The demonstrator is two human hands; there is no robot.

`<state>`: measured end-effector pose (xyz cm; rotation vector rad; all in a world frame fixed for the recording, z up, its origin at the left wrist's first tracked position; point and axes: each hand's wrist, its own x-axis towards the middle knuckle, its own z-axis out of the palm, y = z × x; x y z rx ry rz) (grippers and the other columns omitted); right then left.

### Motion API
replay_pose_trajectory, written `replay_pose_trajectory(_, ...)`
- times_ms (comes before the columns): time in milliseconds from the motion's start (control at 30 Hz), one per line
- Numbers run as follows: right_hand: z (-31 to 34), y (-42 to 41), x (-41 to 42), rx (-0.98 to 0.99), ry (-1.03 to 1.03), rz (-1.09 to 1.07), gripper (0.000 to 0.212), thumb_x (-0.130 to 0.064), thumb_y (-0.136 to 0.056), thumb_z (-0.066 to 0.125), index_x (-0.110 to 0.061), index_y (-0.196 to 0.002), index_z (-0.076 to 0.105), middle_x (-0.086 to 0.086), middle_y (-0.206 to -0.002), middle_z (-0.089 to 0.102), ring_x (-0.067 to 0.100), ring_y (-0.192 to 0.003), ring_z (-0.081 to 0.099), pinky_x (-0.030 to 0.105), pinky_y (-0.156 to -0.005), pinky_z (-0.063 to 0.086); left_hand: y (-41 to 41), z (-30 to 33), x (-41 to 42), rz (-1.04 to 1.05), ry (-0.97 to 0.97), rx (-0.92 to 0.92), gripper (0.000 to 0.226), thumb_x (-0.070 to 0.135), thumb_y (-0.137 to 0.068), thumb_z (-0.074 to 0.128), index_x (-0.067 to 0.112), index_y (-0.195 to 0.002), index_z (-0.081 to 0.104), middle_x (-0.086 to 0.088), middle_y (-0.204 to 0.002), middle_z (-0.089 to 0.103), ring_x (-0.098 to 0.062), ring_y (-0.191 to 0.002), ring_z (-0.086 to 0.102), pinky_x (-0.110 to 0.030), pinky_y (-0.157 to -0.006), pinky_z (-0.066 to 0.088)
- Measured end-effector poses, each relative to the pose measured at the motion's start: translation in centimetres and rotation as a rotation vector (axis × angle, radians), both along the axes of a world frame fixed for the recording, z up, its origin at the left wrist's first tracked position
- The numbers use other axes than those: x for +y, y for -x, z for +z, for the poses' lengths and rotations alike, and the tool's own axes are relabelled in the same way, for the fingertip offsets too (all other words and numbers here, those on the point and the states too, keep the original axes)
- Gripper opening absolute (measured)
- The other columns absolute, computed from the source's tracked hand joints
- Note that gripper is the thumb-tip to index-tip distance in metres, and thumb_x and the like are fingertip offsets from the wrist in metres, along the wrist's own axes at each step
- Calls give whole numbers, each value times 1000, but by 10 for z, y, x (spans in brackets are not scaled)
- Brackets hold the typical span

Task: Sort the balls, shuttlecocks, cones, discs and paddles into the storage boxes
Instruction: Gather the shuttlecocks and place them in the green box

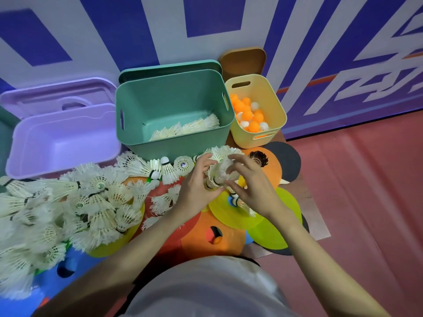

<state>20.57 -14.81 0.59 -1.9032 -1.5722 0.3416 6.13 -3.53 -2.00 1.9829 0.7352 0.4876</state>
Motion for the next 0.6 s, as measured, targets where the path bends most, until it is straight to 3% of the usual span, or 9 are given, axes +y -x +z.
replay_pose_trajectory(100,-5,3,0,26,68,68,24,-34,-91,62,-13,-103,65,2,-141,47,18,-127,47,33,-101,42,5,2,-3,-31,14,15,82,21,-73,83,21,-140,36,8,-127,56,-5,-118,53,-26,-95,47)
replay_pose_trajectory(233,3,6,-8,218,75,-5,31,-36,-98,49,-20,-122,60,-9,-149,39,1,-134,38,16,-106,33,16,-1,-2,-12,34,7,80,20,-70,84,24,-136,40,15,-123,55,-2,-116,53,-24,-94,47)
replay_pose_trajectory(300,-1,4,-15,231,36,-108,31,-34,-100,44,-20,-123,59,-7,-144,44,4,-131,41,20,-104,36,21,-2,-1,14,46,13,79,22,-69,85,25,-135,41,13,-124,56,-3,-116,53,-22,-94,46)
replay_pose_trajectory(400,-17,1,-25,205,55,-328,23,-25,-98,49,-13,-115,60,3,-120,56,13,-104,56,37,-87,50,26,-7,-1,37,50,17,75,22,-69,86,24,-133,45,11,-125,55,-5,-115,52,-16,-89,44)
replay_pose_trajectory(467,-28,1,-32,170,160,-497,16,-22,-94,55,-10,-104,61,7,-106,60,18,-84,58,42,-72,51,29,-9,-2,53,15,20,69,21,-69,86,21,-129,51,14,-121,54,-8,-111,54,-14,-85,44)
replay_pose_trajectory(600,-47,10,-41,33,485,-613,25,-31,-90,62,-6,-91,58,12,-92,63,31,-81,59,34,-57,40,32,-11,-5,55,-46,-2,64,22,-69,85,19,-126,56,11,-122,50,-11,-112,54,-33,-91,50)
